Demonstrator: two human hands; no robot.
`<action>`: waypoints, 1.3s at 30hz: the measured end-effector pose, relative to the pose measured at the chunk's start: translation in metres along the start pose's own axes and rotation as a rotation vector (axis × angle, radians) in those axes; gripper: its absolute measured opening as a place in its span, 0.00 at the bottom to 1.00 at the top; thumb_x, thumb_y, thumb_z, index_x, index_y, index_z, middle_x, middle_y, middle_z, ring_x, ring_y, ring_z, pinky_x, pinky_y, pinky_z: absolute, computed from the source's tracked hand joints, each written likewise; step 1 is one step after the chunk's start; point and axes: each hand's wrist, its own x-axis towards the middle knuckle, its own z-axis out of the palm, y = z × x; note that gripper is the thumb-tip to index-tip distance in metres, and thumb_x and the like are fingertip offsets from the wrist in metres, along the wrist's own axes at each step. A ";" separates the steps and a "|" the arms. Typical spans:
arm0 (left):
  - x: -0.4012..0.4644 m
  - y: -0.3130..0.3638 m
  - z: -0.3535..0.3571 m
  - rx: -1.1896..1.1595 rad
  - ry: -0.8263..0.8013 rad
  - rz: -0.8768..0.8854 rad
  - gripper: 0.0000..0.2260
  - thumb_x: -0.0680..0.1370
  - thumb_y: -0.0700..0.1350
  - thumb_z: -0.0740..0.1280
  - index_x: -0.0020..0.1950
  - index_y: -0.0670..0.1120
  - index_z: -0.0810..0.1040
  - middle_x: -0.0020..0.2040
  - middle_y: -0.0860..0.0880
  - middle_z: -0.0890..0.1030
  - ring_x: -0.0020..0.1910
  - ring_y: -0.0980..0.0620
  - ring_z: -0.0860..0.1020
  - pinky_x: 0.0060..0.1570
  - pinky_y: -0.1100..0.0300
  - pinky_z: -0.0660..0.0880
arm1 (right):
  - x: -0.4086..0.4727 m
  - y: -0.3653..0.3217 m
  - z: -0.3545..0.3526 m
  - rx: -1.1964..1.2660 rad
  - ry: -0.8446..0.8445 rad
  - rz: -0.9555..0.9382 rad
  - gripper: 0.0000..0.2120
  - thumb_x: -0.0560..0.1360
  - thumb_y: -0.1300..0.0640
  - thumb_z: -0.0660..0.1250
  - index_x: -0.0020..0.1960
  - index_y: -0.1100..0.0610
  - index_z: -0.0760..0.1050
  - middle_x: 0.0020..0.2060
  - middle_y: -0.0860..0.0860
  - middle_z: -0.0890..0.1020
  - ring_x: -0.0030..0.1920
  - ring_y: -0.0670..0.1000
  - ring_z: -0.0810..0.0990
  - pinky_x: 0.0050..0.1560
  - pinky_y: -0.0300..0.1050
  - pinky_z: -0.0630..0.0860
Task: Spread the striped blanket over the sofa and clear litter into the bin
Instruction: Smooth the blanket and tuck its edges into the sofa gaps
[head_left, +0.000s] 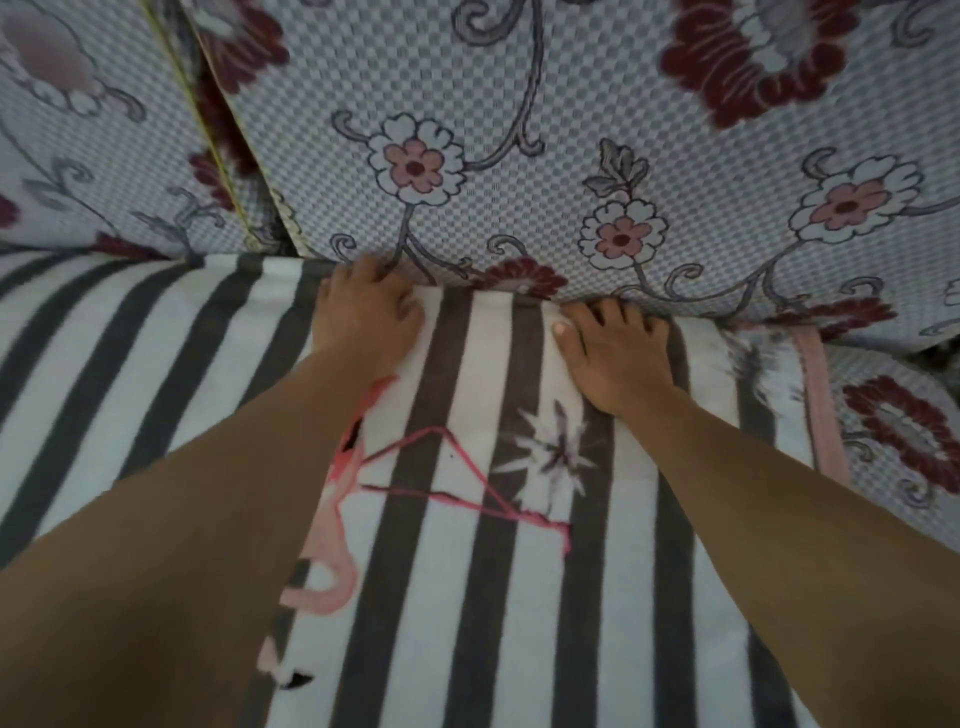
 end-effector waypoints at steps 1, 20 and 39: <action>0.001 -0.015 -0.005 0.053 -0.013 -0.079 0.18 0.77 0.56 0.57 0.61 0.49 0.75 0.64 0.40 0.71 0.62 0.36 0.69 0.64 0.44 0.66 | 0.001 -0.002 -0.001 -0.011 0.005 0.001 0.22 0.80 0.41 0.44 0.69 0.47 0.63 0.64 0.56 0.71 0.64 0.61 0.67 0.62 0.60 0.61; -0.005 -0.104 -0.025 0.170 -0.143 -0.263 0.24 0.79 0.59 0.54 0.71 0.48 0.63 0.68 0.35 0.68 0.68 0.35 0.65 0.70 0.42 0.58 | 0.006 -0.165 -0.030 0.170 0.003 -0.181 0.21 0.79 0.43 0.51 0.68 0.49 0.65 0.66 0.55 0.69 0.66 0.58 0.66 0.65 0.62 0.61; -0.016 -0.094 0.002 0.086 -0.298 -0.115 0.26 0.80 0.60 0.47 0.77 0.57 0.50 0.79 0.44 0.50 0.77 0.42 0.47 0.73 0.41 0.44 | 0.021 -0.173 0.022 0.191 -0.026 -0.086 0.24 0.77 0.35 0.46 0.70 0.40 0.61 0.70 0.49 0.64 0.69 0.56 0.62 0.67 0.62 0.55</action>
